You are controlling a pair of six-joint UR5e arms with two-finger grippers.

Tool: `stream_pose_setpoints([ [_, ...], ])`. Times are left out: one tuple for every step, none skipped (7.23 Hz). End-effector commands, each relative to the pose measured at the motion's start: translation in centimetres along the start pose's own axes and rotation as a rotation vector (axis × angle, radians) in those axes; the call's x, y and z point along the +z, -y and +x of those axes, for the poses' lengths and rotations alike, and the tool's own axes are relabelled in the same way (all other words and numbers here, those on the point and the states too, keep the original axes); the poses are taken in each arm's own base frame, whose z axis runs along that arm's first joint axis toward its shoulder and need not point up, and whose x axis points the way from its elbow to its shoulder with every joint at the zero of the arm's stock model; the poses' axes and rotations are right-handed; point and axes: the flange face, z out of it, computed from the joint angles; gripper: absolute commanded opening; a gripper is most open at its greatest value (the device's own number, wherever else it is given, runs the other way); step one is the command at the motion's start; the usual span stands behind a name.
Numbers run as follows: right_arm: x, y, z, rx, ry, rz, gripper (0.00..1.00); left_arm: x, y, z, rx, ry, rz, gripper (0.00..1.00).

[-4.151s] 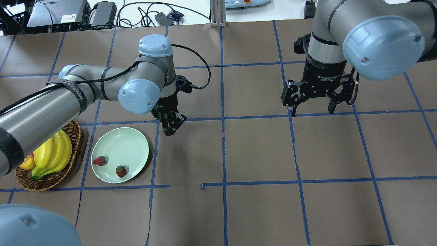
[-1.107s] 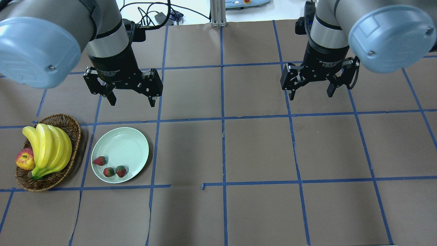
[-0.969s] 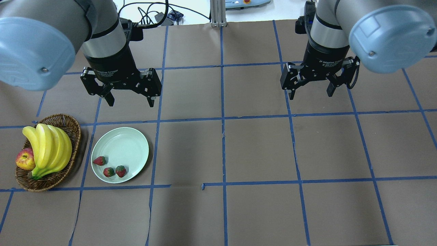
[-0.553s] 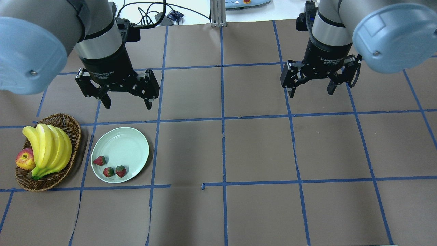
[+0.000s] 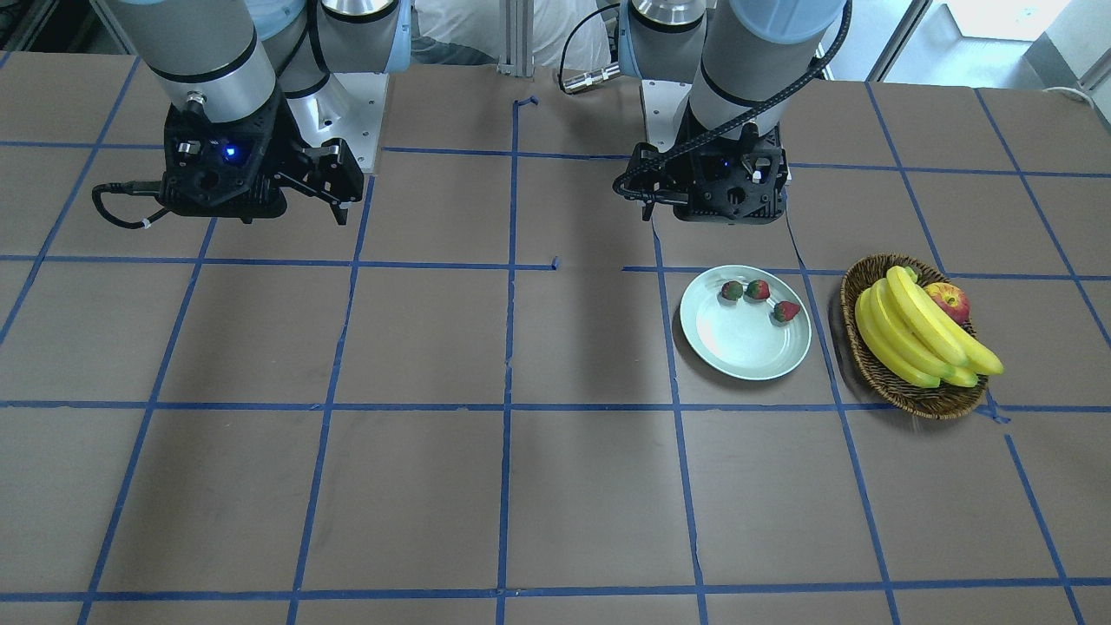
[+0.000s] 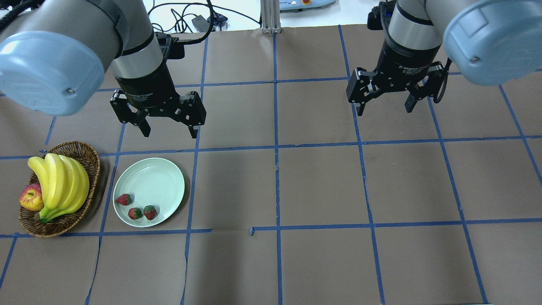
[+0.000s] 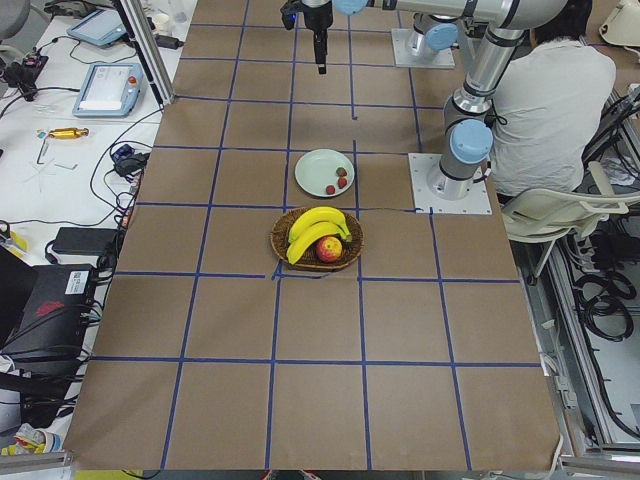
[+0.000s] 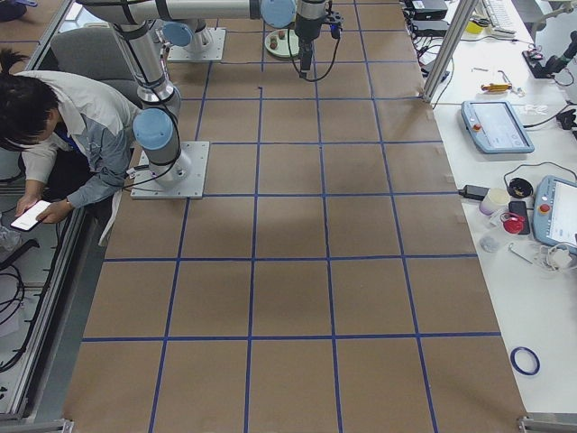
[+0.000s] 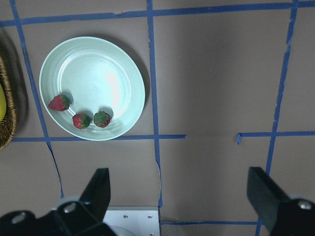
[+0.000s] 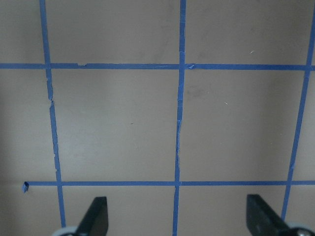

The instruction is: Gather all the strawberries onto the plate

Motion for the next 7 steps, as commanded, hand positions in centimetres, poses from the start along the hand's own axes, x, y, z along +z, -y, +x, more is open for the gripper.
stream_pose_setpoints([
  [0.4,0.1,0.0,-0.002,0.000,-0.009,1.00,0.4,-0.1,0.2,-0.004,-0.006,0.019,1.00],
  [0.5,0.2,-0.1,-0.003,0.002,-0.012,1.00,-1.2,-1.2,0.0,-0.005,-0.002,0.044,1.00],
  [0.8,0.1,-0.2,-0.005,0.003,-0.021,1.00,-1.8,-2.0,0.0,-0.003,-0.001,0.036,1.00],
  [0.9,0.2,-0.2,-0.007,0.003,-0.023,1.00,-1.9,-2.1,-0.1,-0.005,-0.003,0.036,1.00],
  [1.0,0.2,-0.2,-0.007,0.002,-0.024,1.00,-1.9,-2.1,-0.1,-0.005,-0.003,0.038,1.00],
  [0.9,0.3,-0.1,-0.005,0.000,-0.023,1.00,-2.0,-2.3,0.0,-0.002,-0.002,0.038,1.00],
  [0.9,0.3,-0.1,-0.005,0.002,-0.023,1.00,-1.6,-2.3,0.1,-0.001,-0.005,0.030,1.00],
])
